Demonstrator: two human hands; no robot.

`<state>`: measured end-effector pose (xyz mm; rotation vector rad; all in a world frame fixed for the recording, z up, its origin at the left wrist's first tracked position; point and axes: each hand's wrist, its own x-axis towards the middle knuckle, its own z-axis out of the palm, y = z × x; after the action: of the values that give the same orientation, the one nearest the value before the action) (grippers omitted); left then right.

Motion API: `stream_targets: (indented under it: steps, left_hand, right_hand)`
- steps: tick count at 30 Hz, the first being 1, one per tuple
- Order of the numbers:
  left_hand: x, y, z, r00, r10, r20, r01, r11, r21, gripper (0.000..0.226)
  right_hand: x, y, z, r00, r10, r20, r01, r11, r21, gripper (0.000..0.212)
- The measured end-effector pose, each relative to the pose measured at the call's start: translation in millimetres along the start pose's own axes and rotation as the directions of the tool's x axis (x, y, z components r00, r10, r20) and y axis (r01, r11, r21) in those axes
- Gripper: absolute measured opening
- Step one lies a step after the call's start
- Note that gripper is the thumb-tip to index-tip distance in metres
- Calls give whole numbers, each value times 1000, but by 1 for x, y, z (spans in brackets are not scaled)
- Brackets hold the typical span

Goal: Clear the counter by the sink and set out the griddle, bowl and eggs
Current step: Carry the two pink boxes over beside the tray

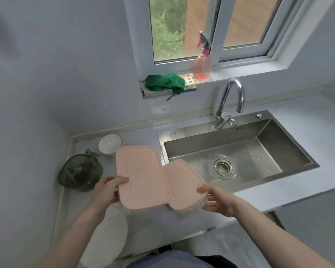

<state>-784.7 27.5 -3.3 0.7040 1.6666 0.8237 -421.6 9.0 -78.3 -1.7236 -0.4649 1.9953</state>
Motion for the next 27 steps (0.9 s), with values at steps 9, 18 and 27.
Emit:
stream_targets:
  steps: [9,18,27]
  left_hand:
    - [-39,11,108,964,39,262,-69,992,107,49]
    - [-147,-12,258,841,22,541,-164,963,215,42]
    - [-259,-41,396,590,-96,802,-292,901,322,41]
  right_hand:
    - [-110,74,-117,935,-103,-338,219,921,323,67]
    - [-245,183,-202,825,-80,-560,438,716,543,53]
    - [-354,306,-249,674,58,-736,658,407,634,20]
